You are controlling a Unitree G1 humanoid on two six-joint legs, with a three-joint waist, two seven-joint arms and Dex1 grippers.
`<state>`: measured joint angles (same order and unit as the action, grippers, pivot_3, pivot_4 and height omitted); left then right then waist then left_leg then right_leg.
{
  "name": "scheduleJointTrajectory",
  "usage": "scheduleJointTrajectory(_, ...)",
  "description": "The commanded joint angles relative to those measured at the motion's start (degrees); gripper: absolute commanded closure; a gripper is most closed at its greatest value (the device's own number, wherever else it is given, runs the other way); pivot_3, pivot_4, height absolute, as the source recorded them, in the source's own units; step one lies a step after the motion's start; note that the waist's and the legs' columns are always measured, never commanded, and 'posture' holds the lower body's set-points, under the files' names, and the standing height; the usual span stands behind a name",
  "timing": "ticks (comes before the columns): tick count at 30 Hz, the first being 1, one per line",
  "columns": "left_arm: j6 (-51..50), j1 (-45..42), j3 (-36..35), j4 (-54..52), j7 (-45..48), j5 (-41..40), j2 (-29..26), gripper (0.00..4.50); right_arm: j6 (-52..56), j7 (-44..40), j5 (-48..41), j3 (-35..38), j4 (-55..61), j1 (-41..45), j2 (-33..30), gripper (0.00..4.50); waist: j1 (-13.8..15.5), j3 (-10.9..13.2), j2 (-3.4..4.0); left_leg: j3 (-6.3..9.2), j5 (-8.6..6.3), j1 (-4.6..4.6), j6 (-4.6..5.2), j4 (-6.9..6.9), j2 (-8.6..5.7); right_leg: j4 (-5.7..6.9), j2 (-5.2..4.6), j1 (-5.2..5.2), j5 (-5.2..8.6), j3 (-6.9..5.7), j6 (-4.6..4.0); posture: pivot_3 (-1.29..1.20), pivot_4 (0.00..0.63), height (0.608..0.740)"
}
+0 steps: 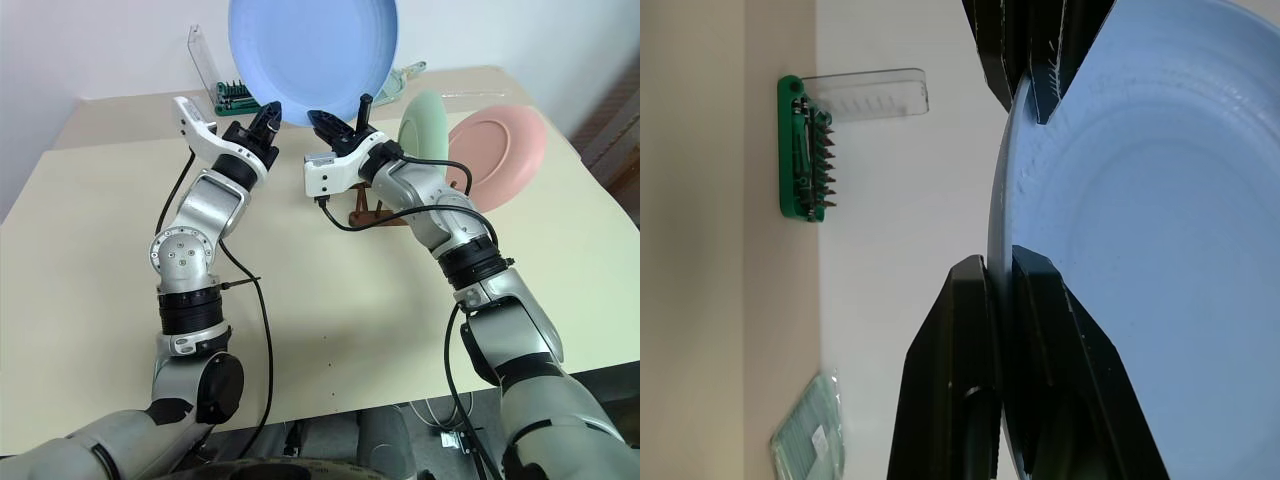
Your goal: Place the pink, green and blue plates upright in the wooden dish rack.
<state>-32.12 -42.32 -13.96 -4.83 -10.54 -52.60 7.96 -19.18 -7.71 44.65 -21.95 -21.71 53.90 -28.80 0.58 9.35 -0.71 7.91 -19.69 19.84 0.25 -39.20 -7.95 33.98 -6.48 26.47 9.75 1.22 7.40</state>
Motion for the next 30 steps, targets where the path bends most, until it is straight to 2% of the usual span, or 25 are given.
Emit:
scheduleJointTrajectory(1, 0.7, -0.1, 5.6, -1.1, 3.7, 3.8, 0.9, 4.5, 0.8, 0.2, -1.7, 2.2, 1.6, 1.9, 0.2, 4.46, 0.1, 0.0, 0.0, 0.0, 0.0, 0.0, 0.0, 0.0, 0.0, -0.01, 0.0, -0.01, 0.0, 0.0, 0.0, 0.0, 0.15, 0.74)
scheduleJointTrajectory(4, 0.0, 0.0, 4.0, -1.6, 7.1, 0.6, 1.4, 3.56, 0.9, 0.1, -1.7, 2.3, 1.8, 1.9, -0.1, 4.5, 0.1, 0.0, 0.0, 0.0, 0.0, -0.02, 0.0, 0.0, 0.0, -0.01, 0.0, -0.03, 0.0, 0.0, 0.0, 0.0, 0.15, 0.74)
scheduleJointTrajectory(11, -1.3, 0.5, 0.7, -2.7, 11.6, -1.8, -3.8, 0.07, 2.1, 2.6, -1.1, 3.6, 1.1, 3.7, -2.3, 4.5, -0.3, 0.0, 0.0, 0.01, 0.0, -0.03, 0.0, 0.05, 0.02, 0.0, 0.02, 0.01, 0.01, 0.01, -0.01, 0.0, 0.15, 0.74)
scheduleJointTrajectory(17, -3.6, 2.7, -3.5, -5.7, 13.7, -9.6, -8.0, 0.03, 5.1, 5.2, -0.4, 5.7, 2.2, 4.4, -3.1, 4.5, -0.4, 0.0, 0.0, 0.0, 0.0, -0.04, 0.0, 0.08, 0.06, 0.0, 0.04, 0.01, 0.01, 0.03, -0.02, 0.0, 0.15, 0.74)
scheduleJointTrajectory(20, -7.4, 4.8, -3.6, -8.1, 19.1, -12.1, -14.4, 0.03, 6.6, 7.5, -1.6, 8.2, 2.6, 5.4, -3.5, 4.5, -0.3, 0.0, 0.01, 0.0, 0.0, -0.03, 0.0, 0.07, 0.06, 0.0, 0.04, 0.01, 0.01, 0.04, -0.02, 0.0, 0.15, 0.74)
scheduleJointTrajectory(23, -11.1, 5.9, -5.7, -7.7, 24.7, -16.1, -21.9, 0.03, 5.7, 1.4, -18.6, 14.6, 4.6, 5.6, 1.9, 4.5, -0.7, 0.0, 0.02, 0.0, 0.0, -0.05, 0.0, 0.09, 0.07, 0.01, 0.05, 0.02, 0.01, 0.05, -0.02, 0.0, 0.15, 0.74)
scheduleJointTrajectory(24, -11.7, 6.4, -5.2, -7.8, 27.0, -15.0, -25.0, 0.03, 5.9, -1.2, -24.1, 16.5, 5.8, 6.1, 3.3, 4.5, -1.2, 0.0, 0.02, 0.02, 0.0, -0.06, 0.0, 0.1, 0.12, -0.02, 0.09, -0.01, 0.01, 0.05, -0.03, 0.0, 0.15, 0.74)
scheduleJointTrajectory(25, -11.1, 7.7, -3.2, -8.7, 31.2, -10.9, -29.6, 0.03, 10.1, -6.7, -34.6, 19.5, 8.4, 7.2, 6.4, 4.5, -1.4, 0.0, 0.04, 0.04, 0.0, -0.06, 0.0, 0.11, 0.16, 0.0, 0.13, -0.01, 0.01, 0.04, -0.04, 0.0, 0.15, 0.74)
scheduleJointTrajectory(27, -10.3, 9.7, -0.8, -9.5, 37.6, -6.3, -35.9, 0.03, 14.7, -13.6, -47.4, 23.5, 11.8, 9.9, 9.2, 4.5, -2.0, 0.0, 0.19, 0.01, -0.01, -0.06, -0.01, 0.16, 0.3, 0.0, 0.27, 0.0, -0.02, 0.07, -0.1, 0.0, 0.15, 0.74)
scheduleJointTrajectory(28, -8.4, 10.8, 0.2, -9.9, 41.3, -3.8, -38.6, 0.03, 21.3, -17.6, -56.8, 25.9, 14.5, 11.6, 10.8, 4.5, -2.2, 0.1, 0.28, 0.01, -0.02, -0.06, -0.03, 0.19, 0.42, 0.01, 0.4, 0.0, -0.1, 0.09, -0.21, 0.0, 0.15, 0.74)
scheduleJointTrajectory(30, -8.3, 11.5, -1.1, -8.3, 46.5, -4.9, -41.5, 0.03, 30.2, -19.8, -68.5, 30.8, 16.6, 15.5, 11.6, 4.5, -2.1, 0.1, 0.36, 0.03, -0.05, -0.04, -0.09, 0.21, 0.54, -0.03, 0.52, 0.02, -0.12, 0.08, -0.25, 0.0, 0.15, 0.74)
